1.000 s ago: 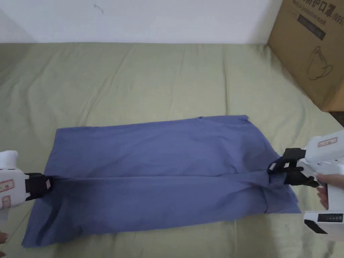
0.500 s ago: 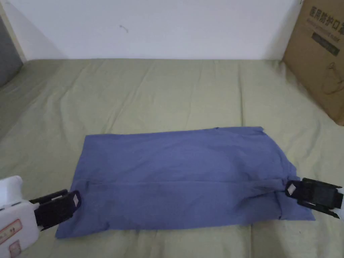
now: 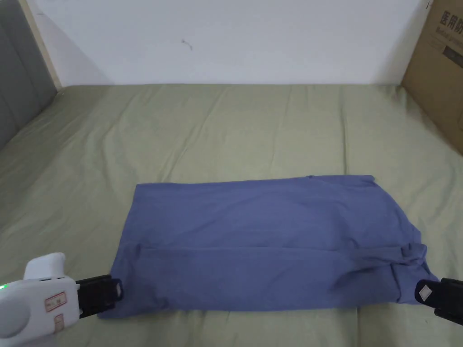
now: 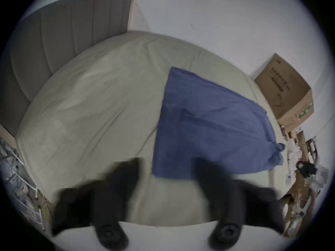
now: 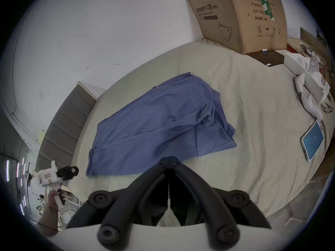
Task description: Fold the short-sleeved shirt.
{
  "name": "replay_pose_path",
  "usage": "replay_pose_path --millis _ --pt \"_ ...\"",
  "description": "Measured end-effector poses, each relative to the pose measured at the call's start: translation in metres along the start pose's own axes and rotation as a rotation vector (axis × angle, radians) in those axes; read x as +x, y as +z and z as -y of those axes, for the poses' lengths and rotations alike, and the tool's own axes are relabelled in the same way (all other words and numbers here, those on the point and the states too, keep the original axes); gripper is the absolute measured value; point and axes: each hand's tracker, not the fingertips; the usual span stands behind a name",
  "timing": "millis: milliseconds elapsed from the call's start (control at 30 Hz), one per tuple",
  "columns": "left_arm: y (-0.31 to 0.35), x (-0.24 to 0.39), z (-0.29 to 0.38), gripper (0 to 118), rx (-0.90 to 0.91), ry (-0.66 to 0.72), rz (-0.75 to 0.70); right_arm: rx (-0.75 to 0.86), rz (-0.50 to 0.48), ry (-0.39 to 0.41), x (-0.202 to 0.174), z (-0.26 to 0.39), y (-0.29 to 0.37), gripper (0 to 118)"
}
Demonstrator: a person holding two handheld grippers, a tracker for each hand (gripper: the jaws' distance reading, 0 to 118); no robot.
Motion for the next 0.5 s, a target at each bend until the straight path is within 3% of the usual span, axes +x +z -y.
replay_pose_path --millis 33,200,300,367,400,433,467,500 --pt "-0.009 0.003 0.002 114 -0.024 -0.012 -0.020 -0.006 -0.001 -0.002 0.002 0.000 -0.001 0" --pt "-0.066 -0.001 0.008 117 -0.162 -0.086 -0.099 -0.027 0.022 -0.014 0.009 0.002 -0.007 0" --pt "-0.063 0.005 0.006 117 -0.134 -0.120 -0.122 -0.026 0.068 -0.002 0.017 -0.002 -0.010 0" --pt "-0.048 0.009 0.004 97 -0.092 -0.131 -0.100 -0.021 0.095 0.005 0.021 -0.005 -0.012 0" --pt "-0.039 0.012 0.004 74 -0.052 -0.155 -0.072 -0.012 0.119 0.013 0.025 -0.007 -0.014 0" --pt "-0.029 0.018 0.003 25 -0.031 -0.170 -0.030 -0.002 0.149 0.023 0.029 -0.009 -0.017 0" --pt "-0.024 0.022 0.003 3 -0.031 -0.161 0.025 -0.001 0.177 0.031 0.033 -0.012 -0.021 0" --pt "-0.018 0.025 0.002 3 -0.025 -0.144 0.060 -0.013 0.196 0.034 0.038 -0.016 -0.027 2"
